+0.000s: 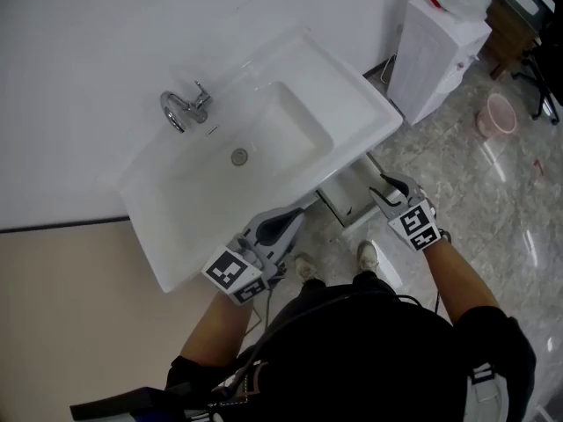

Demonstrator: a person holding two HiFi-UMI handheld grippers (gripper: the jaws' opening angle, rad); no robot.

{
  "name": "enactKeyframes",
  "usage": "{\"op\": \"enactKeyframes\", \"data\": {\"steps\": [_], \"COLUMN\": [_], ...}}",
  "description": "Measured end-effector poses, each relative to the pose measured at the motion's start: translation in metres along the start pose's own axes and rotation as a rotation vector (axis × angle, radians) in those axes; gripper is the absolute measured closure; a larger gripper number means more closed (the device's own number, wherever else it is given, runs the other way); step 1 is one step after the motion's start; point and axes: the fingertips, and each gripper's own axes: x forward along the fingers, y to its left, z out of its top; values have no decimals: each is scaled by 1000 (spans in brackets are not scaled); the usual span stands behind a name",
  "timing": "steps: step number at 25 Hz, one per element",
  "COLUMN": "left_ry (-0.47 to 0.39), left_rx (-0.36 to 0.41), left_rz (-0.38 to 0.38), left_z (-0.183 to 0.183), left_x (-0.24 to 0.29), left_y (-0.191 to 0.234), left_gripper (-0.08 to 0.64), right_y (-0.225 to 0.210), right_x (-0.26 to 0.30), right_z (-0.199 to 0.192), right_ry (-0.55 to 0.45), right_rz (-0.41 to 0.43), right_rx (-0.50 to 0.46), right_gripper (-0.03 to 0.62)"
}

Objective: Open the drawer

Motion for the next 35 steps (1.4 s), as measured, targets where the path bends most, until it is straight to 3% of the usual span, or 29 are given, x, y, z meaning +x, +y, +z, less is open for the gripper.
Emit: {"op": "enactKeyframes", "data": {"steps": [6,12,23,29,35], "left_ry": [-95,-219,-360,-383,-398], "left_rx": [23,51,86,94,106], "left_rz": [87,183,346,393,414], "left_z": [58,108,144,140,139], "left_x": [-62,-119,-216,-235,-257], "left_y": [3,8,17,10,5], "left_gripper": [566,566,566,566,566], "right_y": [34,69,113,117,119], "right_x": [-10,-20,-46,-68,-70], "right_z": [95,192,314,347,348], "right_ry": [-79,-153,-303,-391,-411], "right_rz": [104,261,397,431,417], "right_rx": [-56,-115,-121,-87,-62], "right_gripper": [465,490,555,591,594]}}
